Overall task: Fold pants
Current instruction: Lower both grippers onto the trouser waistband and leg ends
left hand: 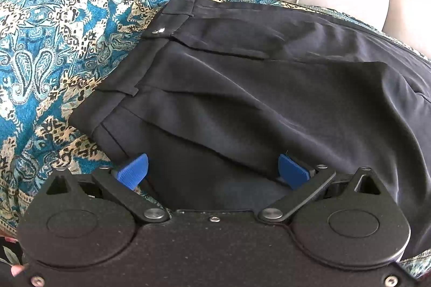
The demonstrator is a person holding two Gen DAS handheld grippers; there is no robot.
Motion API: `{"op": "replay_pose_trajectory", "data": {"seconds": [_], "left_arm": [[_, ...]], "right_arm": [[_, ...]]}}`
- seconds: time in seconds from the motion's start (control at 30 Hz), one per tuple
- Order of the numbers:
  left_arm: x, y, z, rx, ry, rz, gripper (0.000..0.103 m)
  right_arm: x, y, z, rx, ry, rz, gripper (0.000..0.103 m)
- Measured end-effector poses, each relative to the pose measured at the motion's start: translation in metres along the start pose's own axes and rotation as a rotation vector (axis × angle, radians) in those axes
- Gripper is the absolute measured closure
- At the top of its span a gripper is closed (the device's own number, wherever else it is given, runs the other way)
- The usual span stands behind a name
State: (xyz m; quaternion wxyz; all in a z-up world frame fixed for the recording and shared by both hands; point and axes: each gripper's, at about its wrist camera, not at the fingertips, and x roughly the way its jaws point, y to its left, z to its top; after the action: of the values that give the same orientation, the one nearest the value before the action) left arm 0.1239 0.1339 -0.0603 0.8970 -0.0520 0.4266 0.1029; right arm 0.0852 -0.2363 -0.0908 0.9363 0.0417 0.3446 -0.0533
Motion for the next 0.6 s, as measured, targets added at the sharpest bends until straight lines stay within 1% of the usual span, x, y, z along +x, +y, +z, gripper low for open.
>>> {"op": "replay_pose_trajectory", "data": {"seconds": [0.1,0.17,0.2,0.23,0.3,0.33,0.43,0.47,0.53,0.6], "left_arm": [[-0.001,0.001,-0.002,-0.005,-0.005,0.002,0.000],[-0.002,0.003,-0.001,-0.028,0.022,0.011,0.000],[-0.003,0.006,-0.001,-0.059,0.046,0.002,0.003],[-0.006,0.011,-0.001,-0.091,0.056,-0.016,0.008],[-0.016,0.020,-0.002,-0.128,0.025,-0.024,0.034],[-0.020,0.024,-0.001,-0.135,0.012,-0.029,0.036],[-0.023,0.038,0.012,-0.162,0.013,-0.057,0.038],[-0.023,0.041,0.020,-0.168,0.016,-0.061,0.040],[-0.024,0.042,0.040,-0.171,0.013,-0.060,0.040],[-0.024,0.041,0.065,-0.175,0.020,-0.078,0.033]], "right_arm": [[0.000,-0.001,0.000,-0.010,0.003,0.006,0.000],[-0.001,-0.003,0.004,-0.019,0.032,0.022,0.000],[-0.003,-0.006,0.007,-0.008,0.039,0.030,0.000],[-0.006,-0.012,0.008,0.020,0.035,0.034,0.000],[-0.012,-0.027,0.008,0.093,0.017,0.038,0.000],[-0.015,-0.037,0.009,0.123,0.004,0.036,0.000],[-0.019,-0.066,0.020,0.178,-0.013,0.009,0.001],[-0.019,-0.076,0.028,0.194,-0.018,0.003,0.003],[-0.016,-0.096,0.049,0.254,-0.028,-0.017,0.005],[-0.009,-0.118,0.077,0.337,-0.013,-0.042,0.008]]}}
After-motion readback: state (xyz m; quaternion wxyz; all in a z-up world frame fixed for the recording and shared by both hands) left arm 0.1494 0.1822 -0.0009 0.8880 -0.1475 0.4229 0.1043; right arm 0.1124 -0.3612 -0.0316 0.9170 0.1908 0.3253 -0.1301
